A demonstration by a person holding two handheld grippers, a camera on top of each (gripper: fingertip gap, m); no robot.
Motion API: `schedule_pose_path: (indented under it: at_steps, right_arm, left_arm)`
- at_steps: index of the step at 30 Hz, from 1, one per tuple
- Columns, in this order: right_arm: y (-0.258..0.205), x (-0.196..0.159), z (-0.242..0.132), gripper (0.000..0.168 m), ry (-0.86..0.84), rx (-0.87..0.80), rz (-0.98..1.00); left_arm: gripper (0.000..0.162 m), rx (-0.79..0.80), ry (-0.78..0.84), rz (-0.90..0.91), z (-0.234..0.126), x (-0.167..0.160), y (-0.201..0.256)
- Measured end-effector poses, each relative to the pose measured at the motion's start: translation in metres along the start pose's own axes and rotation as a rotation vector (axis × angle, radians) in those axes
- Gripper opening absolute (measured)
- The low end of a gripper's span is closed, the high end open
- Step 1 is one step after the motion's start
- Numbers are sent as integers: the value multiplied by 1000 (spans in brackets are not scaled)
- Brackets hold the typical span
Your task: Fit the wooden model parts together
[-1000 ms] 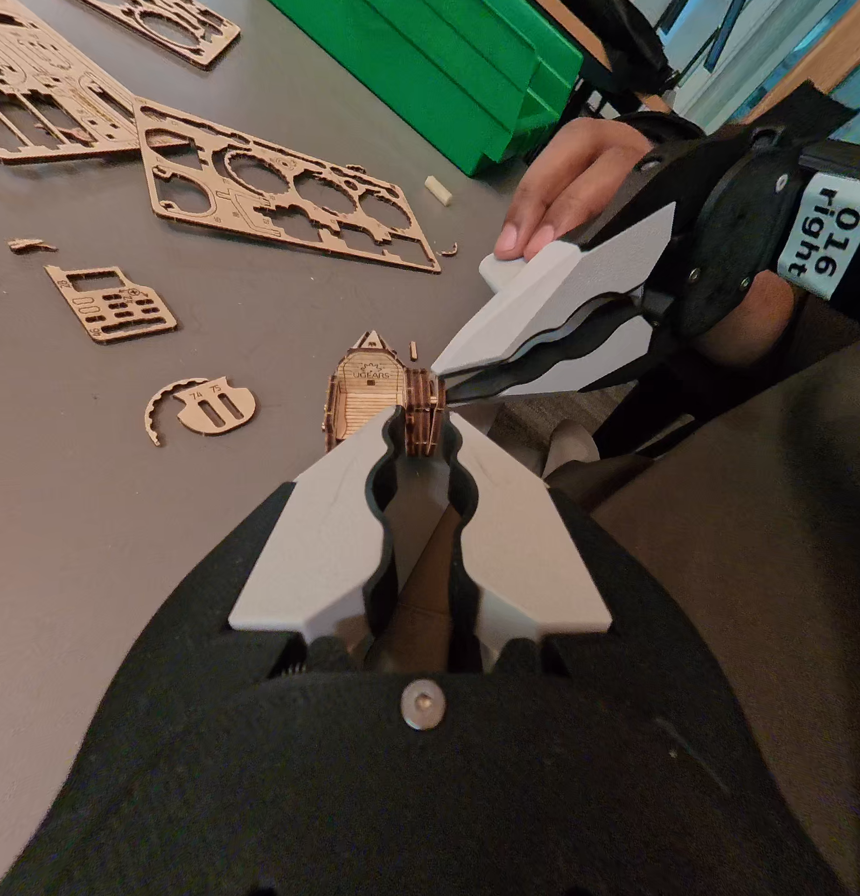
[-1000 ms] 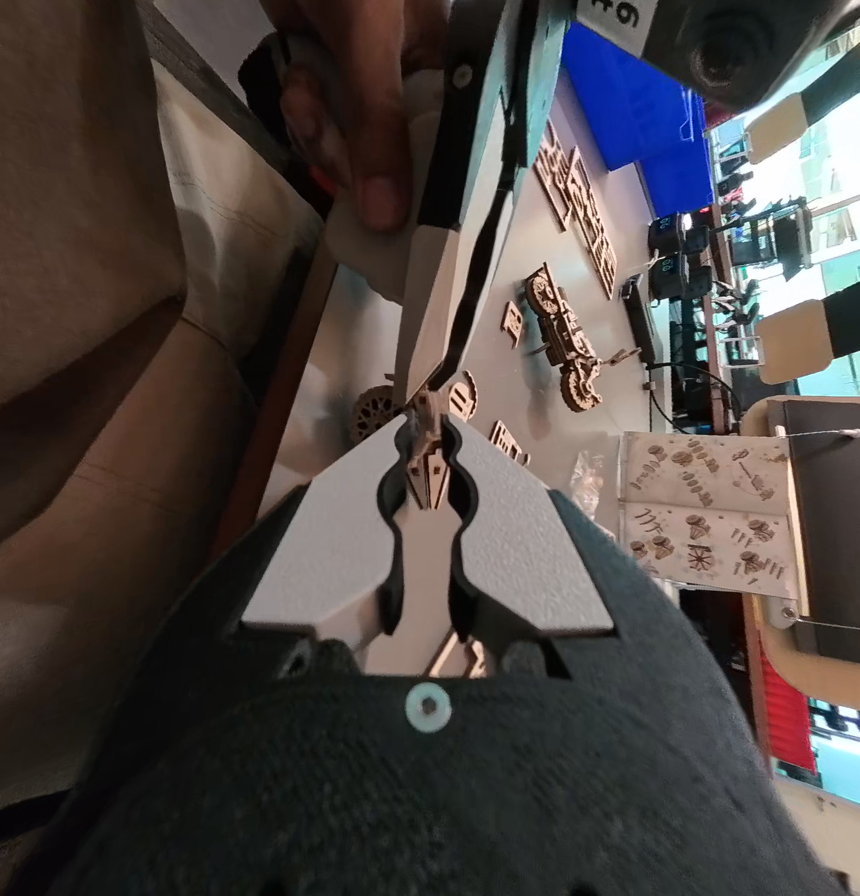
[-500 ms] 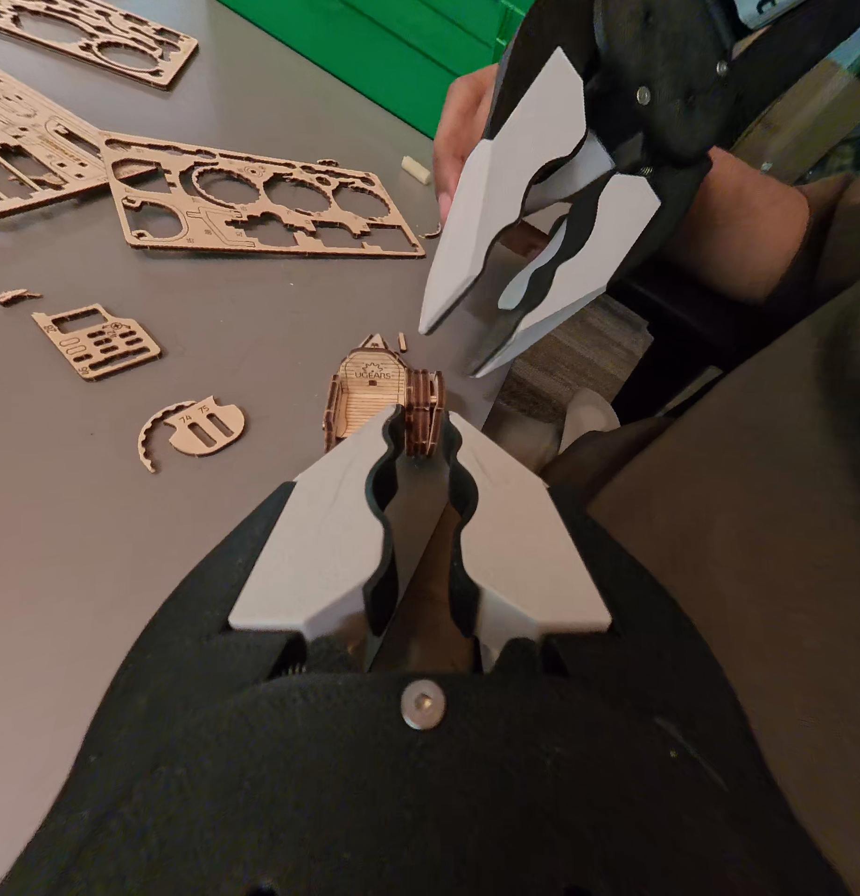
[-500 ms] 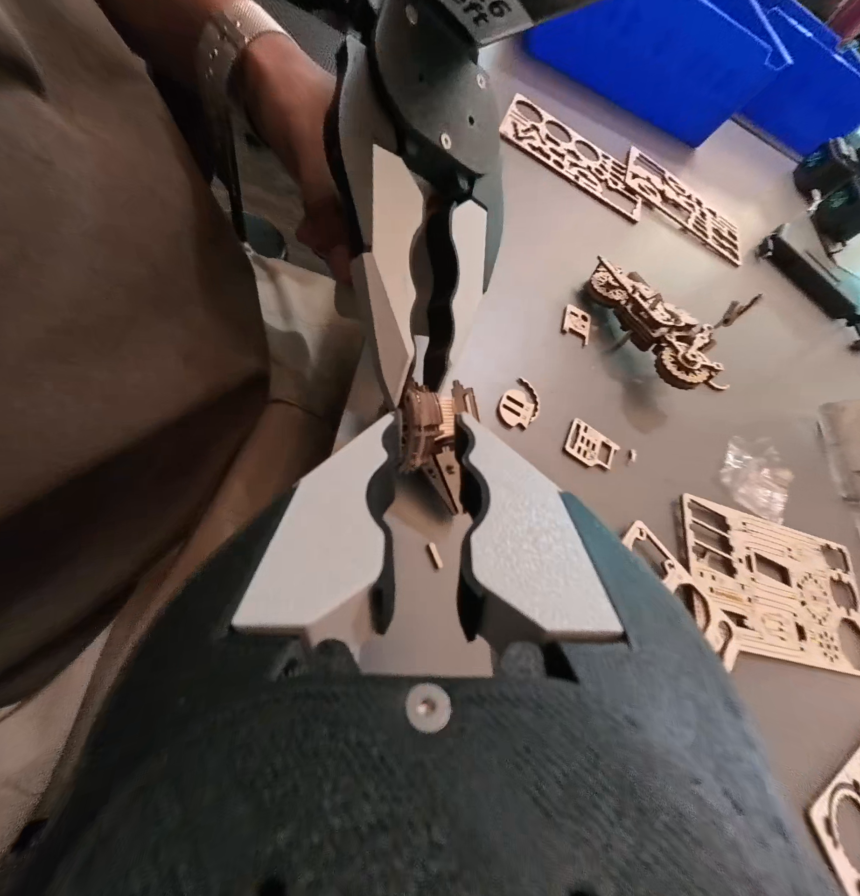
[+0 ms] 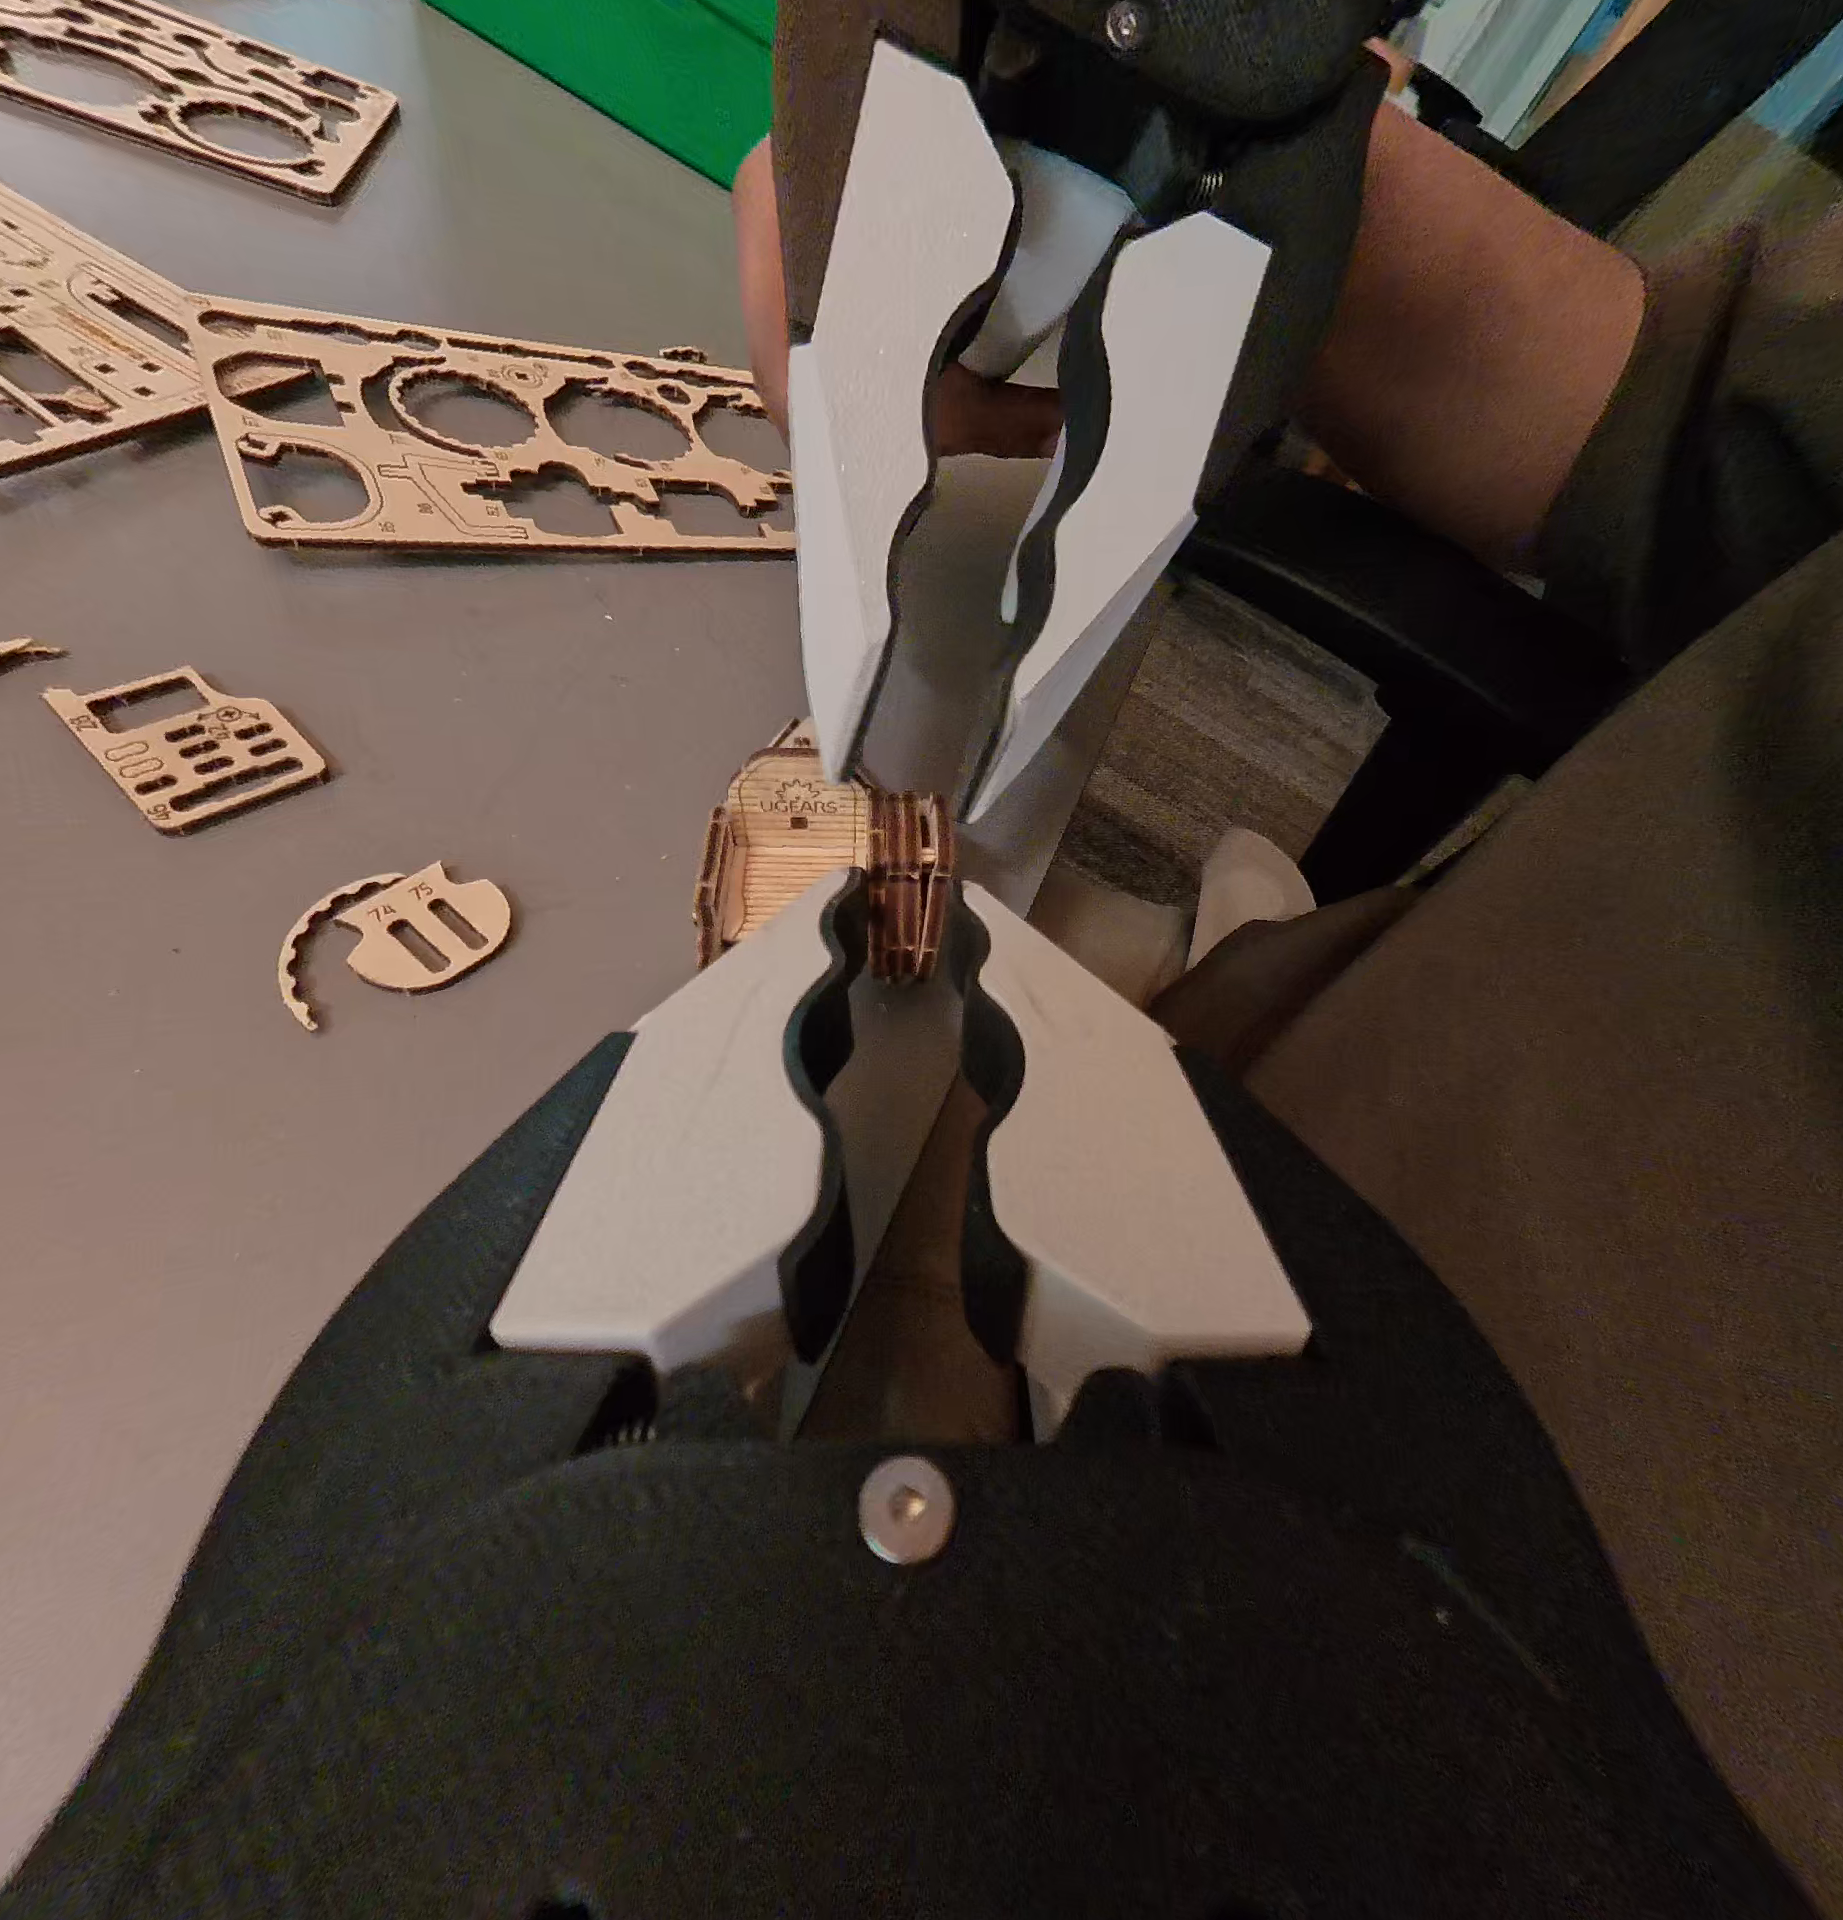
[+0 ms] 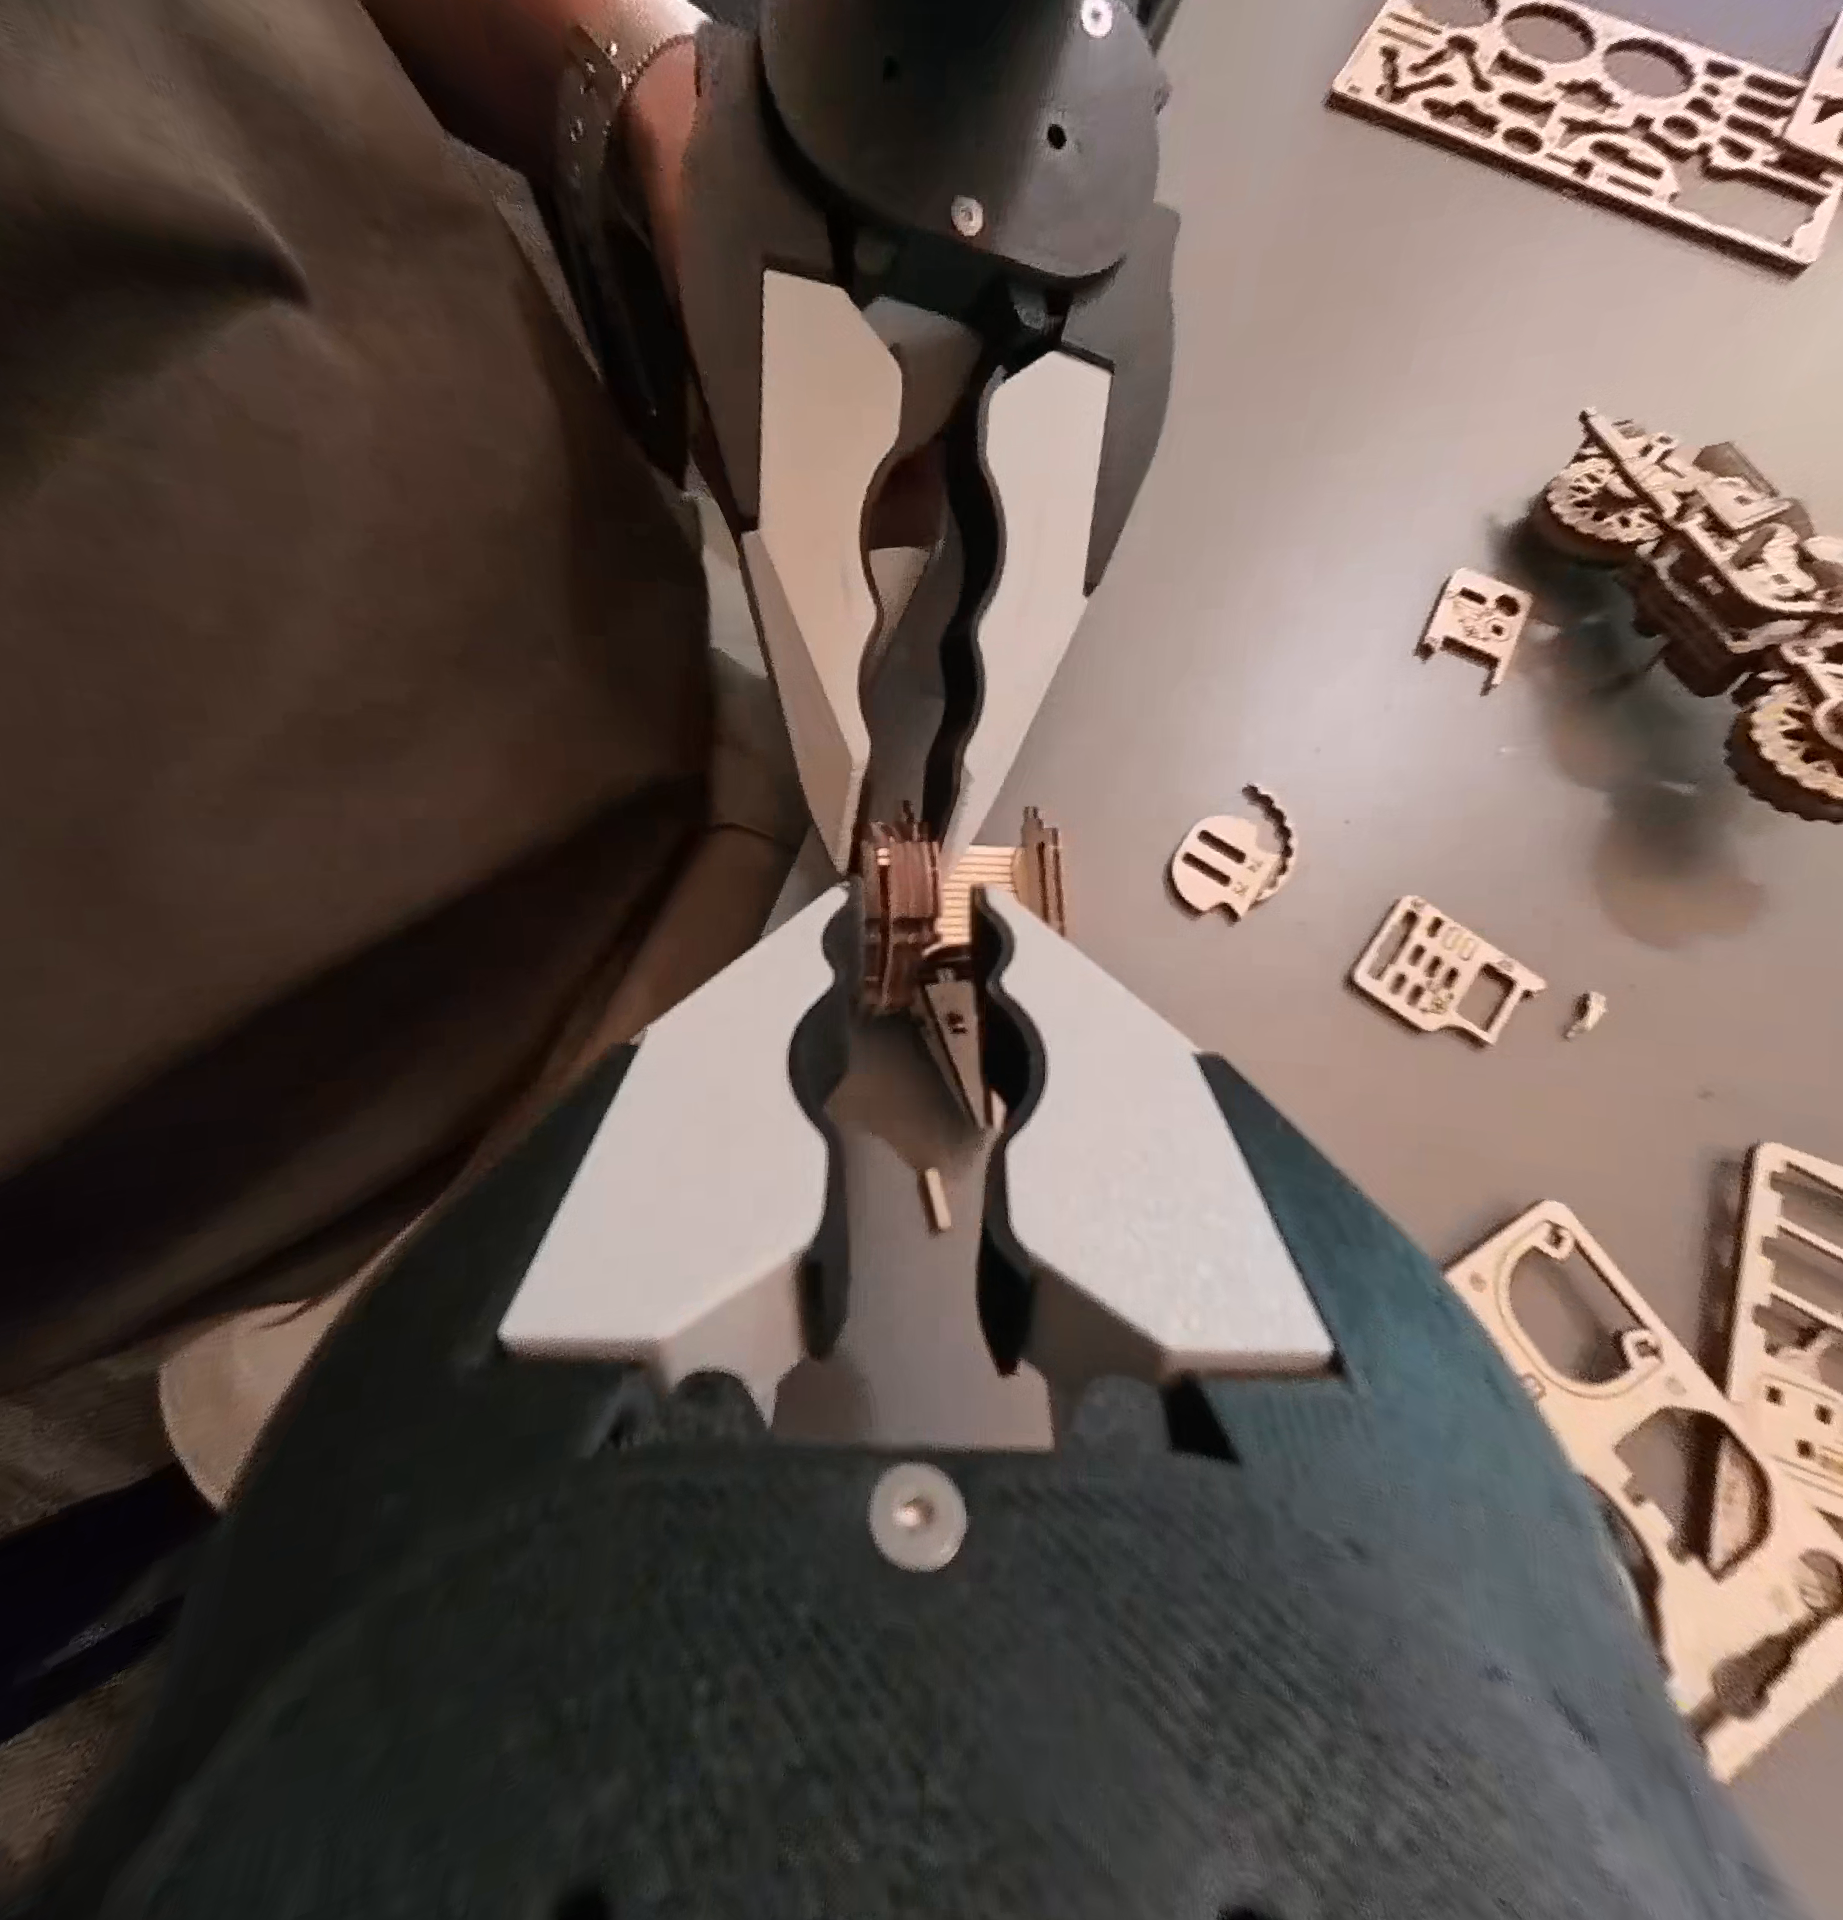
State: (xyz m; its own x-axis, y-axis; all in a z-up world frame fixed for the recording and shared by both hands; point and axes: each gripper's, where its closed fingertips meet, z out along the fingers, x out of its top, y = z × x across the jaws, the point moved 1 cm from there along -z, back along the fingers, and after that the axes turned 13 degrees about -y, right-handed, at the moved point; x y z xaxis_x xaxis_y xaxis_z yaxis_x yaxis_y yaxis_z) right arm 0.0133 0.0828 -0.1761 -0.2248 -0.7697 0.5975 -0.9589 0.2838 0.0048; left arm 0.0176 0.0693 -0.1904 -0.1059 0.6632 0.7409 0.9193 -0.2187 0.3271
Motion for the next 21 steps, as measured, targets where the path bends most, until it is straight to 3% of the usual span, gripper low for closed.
schedule_pose_path:
  at_steps: [1,21]
  right_arm:
    - [0,0,1,18,0,14,1]
    - [-5,0,6,12,-16,132,43]
  left_arm:
    - [11,2,-1,0,0,0,0]
    - [13,-80,27,-62,-5,2,3]
